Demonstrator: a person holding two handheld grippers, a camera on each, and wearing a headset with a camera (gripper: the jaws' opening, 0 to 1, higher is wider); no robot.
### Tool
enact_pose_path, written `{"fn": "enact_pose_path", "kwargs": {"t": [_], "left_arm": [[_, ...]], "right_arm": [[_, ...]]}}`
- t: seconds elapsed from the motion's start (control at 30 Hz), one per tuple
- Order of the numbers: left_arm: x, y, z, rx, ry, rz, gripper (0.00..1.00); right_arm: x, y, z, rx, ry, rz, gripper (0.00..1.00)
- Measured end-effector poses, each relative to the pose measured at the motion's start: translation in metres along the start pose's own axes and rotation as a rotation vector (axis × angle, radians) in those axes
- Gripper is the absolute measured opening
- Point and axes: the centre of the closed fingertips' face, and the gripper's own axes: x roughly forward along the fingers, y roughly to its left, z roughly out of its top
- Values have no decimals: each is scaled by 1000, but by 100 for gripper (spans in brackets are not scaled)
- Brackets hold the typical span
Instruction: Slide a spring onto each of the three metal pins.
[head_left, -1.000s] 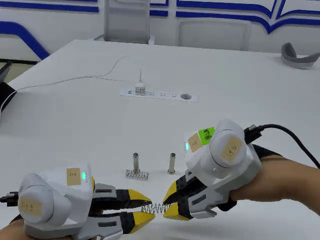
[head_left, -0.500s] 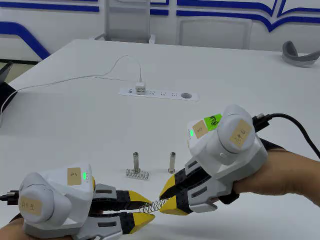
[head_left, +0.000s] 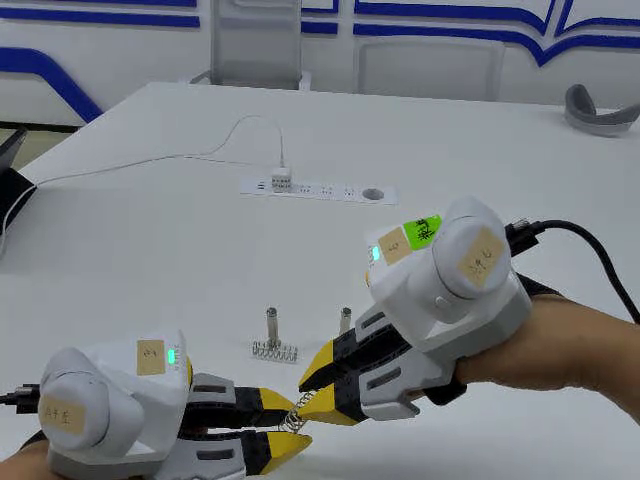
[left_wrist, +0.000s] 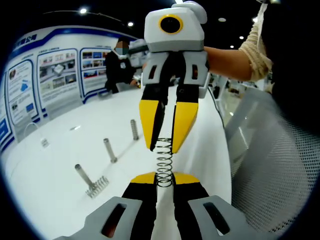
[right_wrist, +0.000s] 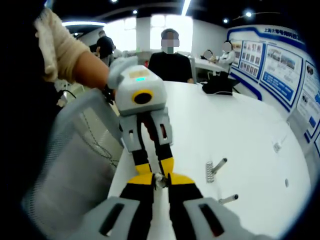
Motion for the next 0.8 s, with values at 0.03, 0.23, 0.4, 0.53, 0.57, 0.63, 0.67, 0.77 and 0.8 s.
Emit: {"fn": "enact_pose_path", "kwargs": {"t": [0.03,0.23,0.4,0.53,0.57,0.63,0.67,0.77,0.8], "left_arm": [[0,0,0,-1,-1,0,11],[-1,0,4,-11,-16,4,11],[-2,1,5,-32,-32,4,11],[-3,3,6,-45,-47,12,11],[-3,3,7,-43,-49,13,11],[-3,3,7,-43,-51,13,11],[-3,3,7,-41,-50,14,11],[-3,3,7,-43,-53,15,11],[-3,3,8,-42,-55,15,11]], "right_arm": [[0,0,1,-1,-3,-1,12],[3,-1,12,-8,-31,-16,12],[4,-1,15,-12,-44,-26,12],[4,-3,14,-6,-44,-41,14],[4,-4,14,0,-47,-45,14],[3,-4,13,9,-48,-46,14],[3,-4,13,12,-49,-49,14],[3,-3,12,20,-50,-48,14],[4,-2,11,21,-49,-49,14]]}}
